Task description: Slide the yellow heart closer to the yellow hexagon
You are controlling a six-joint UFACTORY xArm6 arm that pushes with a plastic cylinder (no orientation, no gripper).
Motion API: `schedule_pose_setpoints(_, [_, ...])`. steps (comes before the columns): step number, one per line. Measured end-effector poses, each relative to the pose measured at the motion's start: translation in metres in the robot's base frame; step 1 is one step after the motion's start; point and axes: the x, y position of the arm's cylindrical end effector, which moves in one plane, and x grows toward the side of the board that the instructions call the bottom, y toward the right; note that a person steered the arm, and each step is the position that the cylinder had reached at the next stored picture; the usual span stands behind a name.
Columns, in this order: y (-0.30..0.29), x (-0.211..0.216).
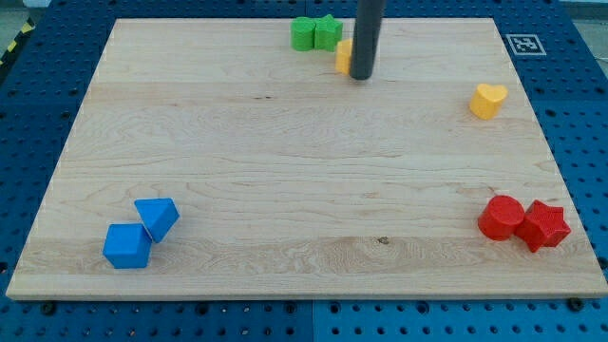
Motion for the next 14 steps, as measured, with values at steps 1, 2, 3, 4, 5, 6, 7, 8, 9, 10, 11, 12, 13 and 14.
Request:
schedule_pose_setpoints(1, [-0.023,-0.031])
schedule_pose_setpoints(2, [-0.015,-0.024])
schedule_pose_setpoints(3, [0.004,0.005])
schedule_pose_setpoints(4, [0.033,0.046])
schedule_pose_setpoints(5, [0.106,0.099])
schedule_pose_setpoints(6, [0.223,0.122])
schedule_pose_setpoints(7, [0.279,0.106])
schedule_pose_setpoints(8, [0.278,0.095])
schedule_pose_setpoints(9, [0.255,0.076])
schedule_pose_setpoints(10, [0.232,0.071])
schedule_pose_setpoints(11, [0.232,0.075])
schedule_pose_setpoints(12, [0.224,0.075])
schedule_pose_setpoints(13, [0.193,0.075])
schedule_pose_setpoints(14, [0.15,0.075])
